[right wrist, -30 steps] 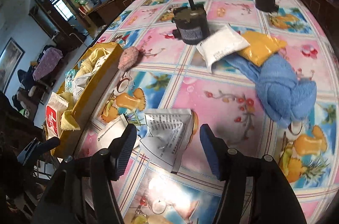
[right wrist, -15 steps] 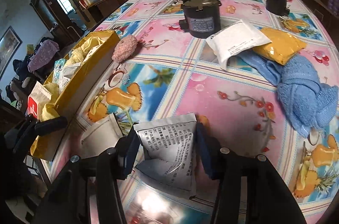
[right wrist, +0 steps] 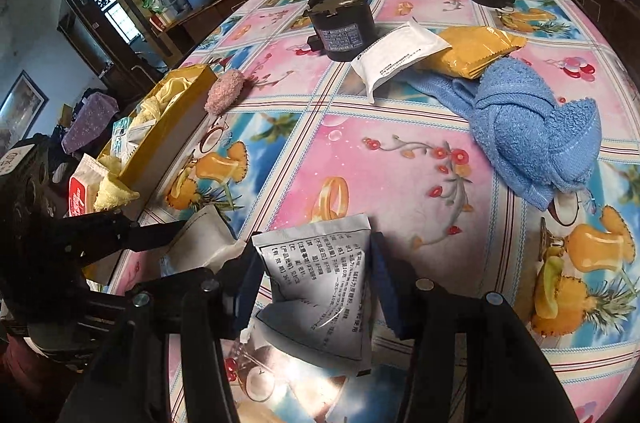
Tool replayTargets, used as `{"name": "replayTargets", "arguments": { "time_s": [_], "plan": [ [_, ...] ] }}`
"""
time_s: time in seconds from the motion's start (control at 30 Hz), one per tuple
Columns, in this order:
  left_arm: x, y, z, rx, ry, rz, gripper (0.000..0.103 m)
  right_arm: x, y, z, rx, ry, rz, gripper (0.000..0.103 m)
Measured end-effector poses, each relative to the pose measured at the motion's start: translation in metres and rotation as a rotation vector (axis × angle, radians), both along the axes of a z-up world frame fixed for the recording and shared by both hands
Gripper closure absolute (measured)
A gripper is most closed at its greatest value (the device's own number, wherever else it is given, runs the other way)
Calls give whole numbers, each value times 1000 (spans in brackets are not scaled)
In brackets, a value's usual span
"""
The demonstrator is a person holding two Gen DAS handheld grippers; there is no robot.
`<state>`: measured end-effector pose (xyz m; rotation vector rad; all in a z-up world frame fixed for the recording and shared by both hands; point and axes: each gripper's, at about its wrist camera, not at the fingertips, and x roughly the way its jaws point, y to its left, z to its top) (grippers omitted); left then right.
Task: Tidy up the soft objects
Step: 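Grasp the white pouch with the left gripper while the right holds the paper sachet, then carry the white pouch with the left gripper while the right carries the sachet to the box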
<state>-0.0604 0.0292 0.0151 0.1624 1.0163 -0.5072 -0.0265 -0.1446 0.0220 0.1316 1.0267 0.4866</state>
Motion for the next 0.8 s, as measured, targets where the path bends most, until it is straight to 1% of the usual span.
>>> {"name": "replayTargets", "arguments": {
  "time_s": [0.1,0.23,0.3,0.4,0.5,0.6,0.7,0.8],
  "plan": [
    [-9,1,8,-44,-15,14,61,-3,0,0,14,-2,-6,52],
    [-25,12,33,-126,-56,41,60,-7,-1,5,32,-11,-14,52],
    [-34,24,48,-171,-76,63,60,-10,0,12,39,-21,-9,52],
    [-45,48,66,-212,-100,116,60,-13,5,23,53,-41,2,52],
    [-51,83,79,-229,-125,199,60,-13,16,34,90,-42,25,52],
    [-51,125,86,-229,-149,308,60,-13,31,44,107,-50,54,52],
    [-51,162,84,-225,-158,405,60,-10,51,54,127,-54,87,52],
    [-50,189,76,-214,-152,472,60,-5,74,61,133,-55,121,52]
  ]
}}
